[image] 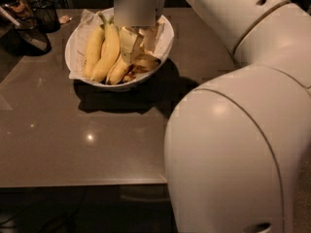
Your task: Pick banana from white bowl
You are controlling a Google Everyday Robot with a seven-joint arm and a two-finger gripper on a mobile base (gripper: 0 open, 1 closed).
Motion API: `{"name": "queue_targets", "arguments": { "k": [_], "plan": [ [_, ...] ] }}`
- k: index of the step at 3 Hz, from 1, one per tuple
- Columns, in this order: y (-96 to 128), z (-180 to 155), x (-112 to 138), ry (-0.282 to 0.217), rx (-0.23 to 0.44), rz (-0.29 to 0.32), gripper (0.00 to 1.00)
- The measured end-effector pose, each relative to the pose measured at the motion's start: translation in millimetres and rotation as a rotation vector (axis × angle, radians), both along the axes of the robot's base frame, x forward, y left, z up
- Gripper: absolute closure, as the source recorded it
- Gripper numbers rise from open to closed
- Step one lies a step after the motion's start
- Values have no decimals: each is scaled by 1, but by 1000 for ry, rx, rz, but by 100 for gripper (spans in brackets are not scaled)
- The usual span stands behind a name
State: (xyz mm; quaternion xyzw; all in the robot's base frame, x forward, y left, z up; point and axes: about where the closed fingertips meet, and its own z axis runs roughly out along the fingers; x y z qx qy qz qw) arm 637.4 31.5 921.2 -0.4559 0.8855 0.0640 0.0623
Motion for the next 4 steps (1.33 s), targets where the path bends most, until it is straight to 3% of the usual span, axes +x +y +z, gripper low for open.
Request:
{"name": "queue_targets", "arguments": {
  "k": [1,3,4],
  "plan": [
    [-1,-4,0,13,-1,3,41],
    [-18,3,-5,-1,-11,7,83],
    [-10,2,4,-31,10,4,100]
  ]
}}
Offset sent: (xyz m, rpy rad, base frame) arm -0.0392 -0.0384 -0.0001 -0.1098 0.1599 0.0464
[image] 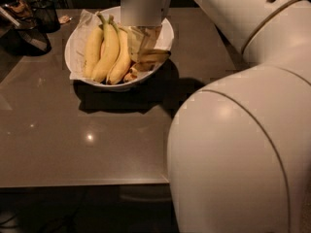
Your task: Pick banana from white bowl
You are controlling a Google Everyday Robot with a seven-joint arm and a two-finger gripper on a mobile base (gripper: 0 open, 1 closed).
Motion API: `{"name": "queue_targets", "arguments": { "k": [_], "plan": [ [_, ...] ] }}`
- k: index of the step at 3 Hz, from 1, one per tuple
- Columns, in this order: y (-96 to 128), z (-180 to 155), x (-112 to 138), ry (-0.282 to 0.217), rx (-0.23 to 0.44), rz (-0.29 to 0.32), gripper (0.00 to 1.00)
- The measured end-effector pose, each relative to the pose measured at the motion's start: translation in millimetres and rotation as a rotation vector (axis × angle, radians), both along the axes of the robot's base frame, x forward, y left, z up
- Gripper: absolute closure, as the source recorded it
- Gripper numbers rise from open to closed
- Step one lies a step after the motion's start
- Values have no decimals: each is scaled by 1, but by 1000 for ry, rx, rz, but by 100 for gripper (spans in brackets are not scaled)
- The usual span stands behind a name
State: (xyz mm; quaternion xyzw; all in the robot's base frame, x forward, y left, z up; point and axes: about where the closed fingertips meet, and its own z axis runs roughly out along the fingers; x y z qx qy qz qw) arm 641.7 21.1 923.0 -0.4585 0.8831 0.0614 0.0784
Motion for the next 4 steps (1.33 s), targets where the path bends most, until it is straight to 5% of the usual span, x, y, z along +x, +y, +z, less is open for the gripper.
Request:
{"name": "queue_targets", "arguments": {
  "k": [2,4],
  "plan": [
    [9,0,10,-41,24,2,100],
    [24,42,-25,-152,-6,85,100]
  ]
}}
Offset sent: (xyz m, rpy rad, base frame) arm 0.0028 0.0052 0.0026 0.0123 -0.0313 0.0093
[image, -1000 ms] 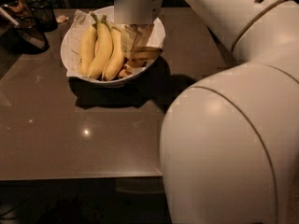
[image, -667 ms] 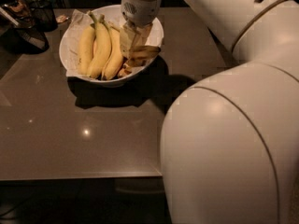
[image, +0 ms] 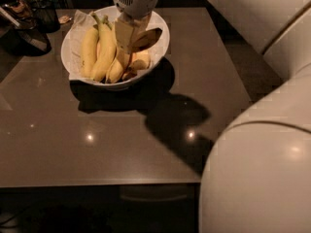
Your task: Pick banana from white bowl
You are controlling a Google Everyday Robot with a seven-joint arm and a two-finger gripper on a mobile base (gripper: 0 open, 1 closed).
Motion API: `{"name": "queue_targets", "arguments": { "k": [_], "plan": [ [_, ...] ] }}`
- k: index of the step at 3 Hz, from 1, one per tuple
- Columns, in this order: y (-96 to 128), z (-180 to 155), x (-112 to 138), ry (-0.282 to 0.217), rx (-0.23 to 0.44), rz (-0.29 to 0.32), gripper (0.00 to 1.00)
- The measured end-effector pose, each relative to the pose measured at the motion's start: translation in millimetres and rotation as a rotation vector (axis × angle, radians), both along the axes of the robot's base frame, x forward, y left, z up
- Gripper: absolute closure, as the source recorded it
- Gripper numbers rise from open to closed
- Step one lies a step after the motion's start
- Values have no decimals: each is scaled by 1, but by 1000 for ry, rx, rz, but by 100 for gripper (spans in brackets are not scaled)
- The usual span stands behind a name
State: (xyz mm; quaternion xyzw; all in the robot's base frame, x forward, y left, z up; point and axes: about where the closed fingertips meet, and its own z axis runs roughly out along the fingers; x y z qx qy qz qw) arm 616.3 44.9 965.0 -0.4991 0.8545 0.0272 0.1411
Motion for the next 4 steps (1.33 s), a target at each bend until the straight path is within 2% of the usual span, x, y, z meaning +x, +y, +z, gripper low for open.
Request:
{"name": "queue_targets", "arguments": {
  "k": [1,2,3,4],
  "plan": [
    [7,17,-11,-40,-5,38,100],
    [10,18,-10,-52,-3,44,100],
    [11,30,-31,-72,15,61,100],
    [10,43,-61,-98,66,70,100]
  ]
}}
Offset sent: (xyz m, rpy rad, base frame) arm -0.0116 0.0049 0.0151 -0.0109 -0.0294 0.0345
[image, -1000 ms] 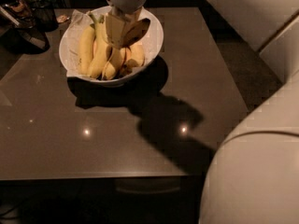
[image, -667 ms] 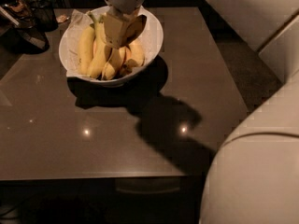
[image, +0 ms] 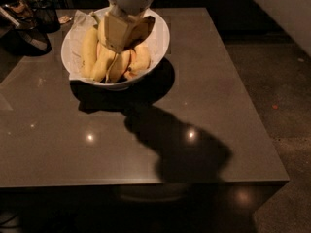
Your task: Pick banana from white bowl
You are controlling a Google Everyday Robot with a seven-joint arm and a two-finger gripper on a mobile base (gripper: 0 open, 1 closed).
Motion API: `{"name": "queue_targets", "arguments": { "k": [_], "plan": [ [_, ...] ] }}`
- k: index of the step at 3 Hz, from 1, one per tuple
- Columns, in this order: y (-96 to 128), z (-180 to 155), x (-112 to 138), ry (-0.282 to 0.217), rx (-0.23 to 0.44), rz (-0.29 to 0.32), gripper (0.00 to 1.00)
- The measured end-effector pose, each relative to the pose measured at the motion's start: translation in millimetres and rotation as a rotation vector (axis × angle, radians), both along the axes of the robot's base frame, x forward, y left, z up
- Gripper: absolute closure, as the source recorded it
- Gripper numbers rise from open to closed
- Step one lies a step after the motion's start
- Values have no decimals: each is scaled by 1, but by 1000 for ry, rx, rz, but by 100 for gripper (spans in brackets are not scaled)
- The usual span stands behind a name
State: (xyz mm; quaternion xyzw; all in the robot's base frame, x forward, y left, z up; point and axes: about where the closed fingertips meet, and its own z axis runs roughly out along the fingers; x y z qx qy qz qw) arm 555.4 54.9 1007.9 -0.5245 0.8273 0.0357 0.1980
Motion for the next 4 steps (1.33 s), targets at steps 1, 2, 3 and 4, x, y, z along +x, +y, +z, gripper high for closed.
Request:
{"name": "queue_targets", "arguments": {
  "k": [1,2,3,4],
  "plan": [
    [-4,13,-28,-51,38,11,100],
    [-5,15,-32,-59,40,14,100],
    [0,24,-42,-45,41,33,100],
    [5,31,-65,10,62,41,100]
  ]
}}
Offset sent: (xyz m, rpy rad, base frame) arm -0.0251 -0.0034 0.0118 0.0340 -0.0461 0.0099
